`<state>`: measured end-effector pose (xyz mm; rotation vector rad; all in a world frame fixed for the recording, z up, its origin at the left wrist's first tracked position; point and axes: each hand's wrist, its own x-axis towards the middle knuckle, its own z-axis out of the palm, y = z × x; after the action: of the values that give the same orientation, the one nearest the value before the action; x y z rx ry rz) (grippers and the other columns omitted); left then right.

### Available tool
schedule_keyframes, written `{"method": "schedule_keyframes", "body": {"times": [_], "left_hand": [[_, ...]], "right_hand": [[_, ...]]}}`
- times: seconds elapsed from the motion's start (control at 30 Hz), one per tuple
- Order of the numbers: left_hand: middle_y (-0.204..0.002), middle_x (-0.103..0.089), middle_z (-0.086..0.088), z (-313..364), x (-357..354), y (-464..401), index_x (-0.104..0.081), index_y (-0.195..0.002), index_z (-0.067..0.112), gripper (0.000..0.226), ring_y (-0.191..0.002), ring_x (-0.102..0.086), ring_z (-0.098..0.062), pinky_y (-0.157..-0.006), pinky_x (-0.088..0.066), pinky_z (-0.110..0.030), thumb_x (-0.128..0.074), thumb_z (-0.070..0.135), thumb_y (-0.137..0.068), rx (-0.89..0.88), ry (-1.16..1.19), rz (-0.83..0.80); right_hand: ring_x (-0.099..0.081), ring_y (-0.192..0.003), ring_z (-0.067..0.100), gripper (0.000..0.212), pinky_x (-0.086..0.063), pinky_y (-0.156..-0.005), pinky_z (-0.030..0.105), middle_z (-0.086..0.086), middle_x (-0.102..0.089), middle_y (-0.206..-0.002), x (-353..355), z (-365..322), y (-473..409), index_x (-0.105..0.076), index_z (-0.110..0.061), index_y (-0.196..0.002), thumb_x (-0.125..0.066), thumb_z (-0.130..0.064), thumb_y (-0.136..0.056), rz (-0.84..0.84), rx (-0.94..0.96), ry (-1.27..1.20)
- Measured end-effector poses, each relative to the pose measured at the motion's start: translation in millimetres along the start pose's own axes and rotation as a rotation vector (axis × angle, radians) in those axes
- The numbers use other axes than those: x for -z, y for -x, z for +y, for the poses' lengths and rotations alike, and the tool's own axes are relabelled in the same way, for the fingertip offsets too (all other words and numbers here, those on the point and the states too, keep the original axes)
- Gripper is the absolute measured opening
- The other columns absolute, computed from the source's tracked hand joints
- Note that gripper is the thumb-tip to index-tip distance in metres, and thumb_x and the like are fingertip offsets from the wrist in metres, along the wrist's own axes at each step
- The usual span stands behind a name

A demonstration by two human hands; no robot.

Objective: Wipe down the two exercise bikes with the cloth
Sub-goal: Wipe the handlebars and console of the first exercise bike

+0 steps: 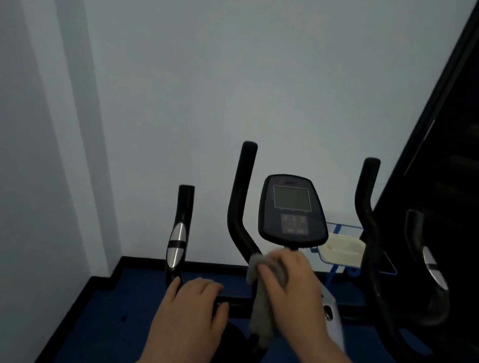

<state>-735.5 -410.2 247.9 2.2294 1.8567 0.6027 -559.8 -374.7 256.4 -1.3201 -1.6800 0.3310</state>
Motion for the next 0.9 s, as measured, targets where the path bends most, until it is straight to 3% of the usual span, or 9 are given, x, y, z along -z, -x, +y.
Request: {"method": "schedule_keyframes", "body": {"times": [0.1,0.2,0.33,0.47,0.57,0.67,0.8,0.9], "left_hand": [[-0.117,-0.049,0.025,0,1,-6,-0.047,-0.126,0.039,0.033,-0.118,-0.039,0.006,-0.118,-0.002,-0.026,-0.03,0.048,-0.099,0.01,-0.026,-0.032],[-0.111,-0.049,0.027,-4,0,-3,-0.049,-0.124,0.04,0.03,-0.113,-0.04,0.01,-0.118,0.0,-0.023,-0.033,0.046,-0.099,0.02,0.035,-0.016],[-0.108,-0.049,0.029,-6,-4,-4,-0.049,-0.122,0.043,0.027,-0.109,-0.041,0.011,-0.117,-0.002,-0.021,-0.036,0.045,-0.098,0.043,0.043,0.031],[-0.101,-0.052,0.026,-2,-2,-3,-0.052,-0.114,0.04,0.023,-0.102,-0.045,0.007,-0.118,-0.007,-0.024,-0.035,0.041,-0.098,0.038,0.063,0.06],[-0.102,-0.054,0.024,-1,0,1,-0.056,-0.113,0.038,0.023,-0.102,-0.047,0.006,-0.117,-0.003,-0.018,-0.037,0.039,-0.099,0.036,0.105,0.108],[-0.105,-0.055,0.025,0,-2,5,-0.056,-0.115,0.037,0.023,-0.103,-0.047,0.008,-0.112,-0.001,-0.013,-0.039,0.039,-0.099,0.044,0.137,0.137],[-0.105,-0.053,0.026,-3,-4,6,-0.054,-0.113,0.041,0.021,-0.103,-0.046,0.009,-0.116,-0.005,-0.015,-0.039,0.037,-0.099,0.042,0.135,0.143],[-0.104,-0.053,0.026,-4,-4,5,-0.053,-0.111,0.042,0.021,-0.103,-0.046,0.008,-0.115,-0.005,-0.014,-0.037,0.037,-0.099,0.033,0.095,0.151]], "right_hand": [[-0.052,-0.092,0.0,0.01,-0.041,-0.079,0.013,-0.01,-0.051,-0.1,-7,-12,-43,-0.063,-0.031,-0.094,-0.065,-0.023,-0.089,-0.019,0.031,-0.013],[-0.05,-0.105,0.01,0.017,-0.043,-0.09,0.026,-0.01,-0.051,-0.108,-19,-8,-42,-0.064,-0.03,-0.104,-0.066,-0.023,-0.089,-0.109,0.029,0.022],[-0.049,-0.1,-0.003,0.019,-0.041,-0.083,0.017,-0.022,-0.047,-0.103,-7,6,-15,-0.061,-0.037,-0.097,-0.067,-0.021,-0.087,-0.127,0.095,0.081],[-0.051,-0.089,-0.006,0.014,-0.035,-0.073,0.005,-0.01,-0.056,-0.096,-1,-10,-65,-0.065,-0.031,-0.089,-0.065,-0.018,-0.087,-0.088,0.107,0.089],[-0.054,-0.097,0.008,0.015,-0.038,-0.08,0.011,-0.003,-0.056,-0.107,-21,-29,-100,-0.07,-0.022,-0.103,-0.064,-0.018,-0.089,-0.07,0.093,0.049],[-0.054,-0.099,0.012,0.019,-0.037,-0.08,0.014,-0.002,-0.053,-0.111,-36,-25,-89,-0.068,-0.021,-0.11,-0.062,-0.02,-0.092,-0.13,0.078,0.078],[-0.049,-0.087,0.003,0.014,-0.037,-0.069,0.005,-0.008,-0.051,-0.098,-21,-10,-69,-0.069,-0.025,-0.101,-0.064,-0.021,-0.089,-0.201,0.176,0.176],[-0.052,-0.087,0.01,0.012,-0.033,-0.067,0.014,-0.003,-0.052,-0.095,-10,-21,-99,-0.07,-0.022,-0.094,-0.066,-0.017,-0.085,-0.207,0.171,0.206]]}}
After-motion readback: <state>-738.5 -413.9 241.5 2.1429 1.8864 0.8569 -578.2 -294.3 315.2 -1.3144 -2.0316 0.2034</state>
